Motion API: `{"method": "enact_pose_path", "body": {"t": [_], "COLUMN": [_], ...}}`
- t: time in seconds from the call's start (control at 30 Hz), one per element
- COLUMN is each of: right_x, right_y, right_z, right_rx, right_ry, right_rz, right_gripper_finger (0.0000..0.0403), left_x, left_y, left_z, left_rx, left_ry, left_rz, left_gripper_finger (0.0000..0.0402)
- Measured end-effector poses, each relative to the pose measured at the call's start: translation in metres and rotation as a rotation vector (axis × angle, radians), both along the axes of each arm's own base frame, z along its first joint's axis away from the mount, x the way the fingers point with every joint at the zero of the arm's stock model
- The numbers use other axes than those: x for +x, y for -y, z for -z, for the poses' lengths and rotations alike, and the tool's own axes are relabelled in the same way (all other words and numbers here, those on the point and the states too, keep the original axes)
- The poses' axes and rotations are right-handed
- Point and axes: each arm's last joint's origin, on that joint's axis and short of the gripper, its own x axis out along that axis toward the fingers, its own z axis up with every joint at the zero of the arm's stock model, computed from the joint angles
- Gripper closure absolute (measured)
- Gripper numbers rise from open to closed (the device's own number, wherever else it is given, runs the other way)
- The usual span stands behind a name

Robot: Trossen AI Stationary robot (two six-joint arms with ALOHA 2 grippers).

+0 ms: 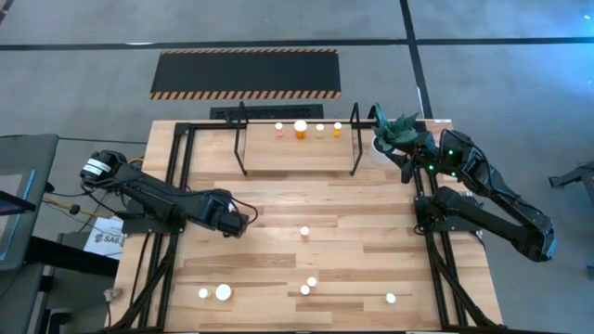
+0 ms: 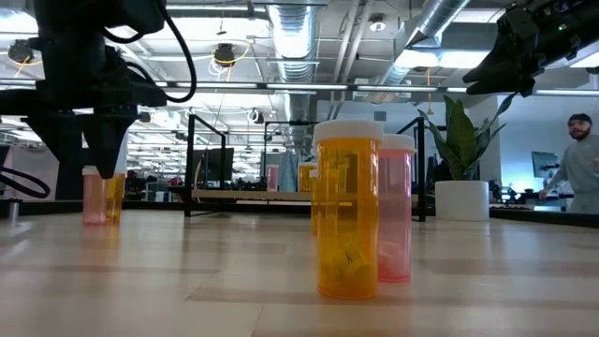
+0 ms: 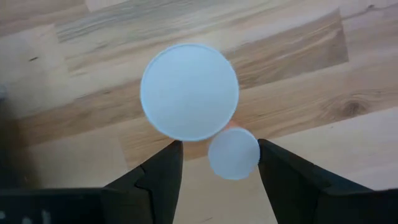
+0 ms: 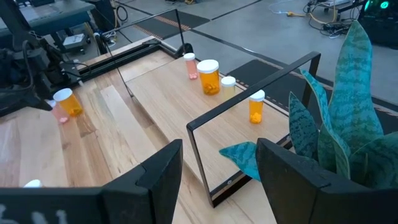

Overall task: Pick and place medicine bottles onto shelf by color
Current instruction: Put the top pink pill bottle on the shelf aligned with the other pink pill bottle

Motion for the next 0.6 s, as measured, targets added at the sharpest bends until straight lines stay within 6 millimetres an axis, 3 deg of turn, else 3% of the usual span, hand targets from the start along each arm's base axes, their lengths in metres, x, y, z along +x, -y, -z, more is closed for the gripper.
{"method": "enact_pose_path", "body": {"t": [0.33, 0.6], "right_x": [0.0, 0.0], "right_y": [0.0, 0.0], "right_z": [0.0, 0.0], "right_rx": [0.0, 0.0], "right_ry": [0.0, 0.0], "right_rz": [0.0, 0.0], "right_gripper_finger": [0.0177, 0.0177], "left_x": [0.0031, 0.0077], "left_y": [-0.0027, -0.0013], "left_z": [-0.0002, 0.0055], "left_rx": [-0.006, -0.011], "left_ry": [0.022, 0.021], "left_rz": [-0.014, -0.04], "left_gripper_finger": [0.021, 0.0235]}}
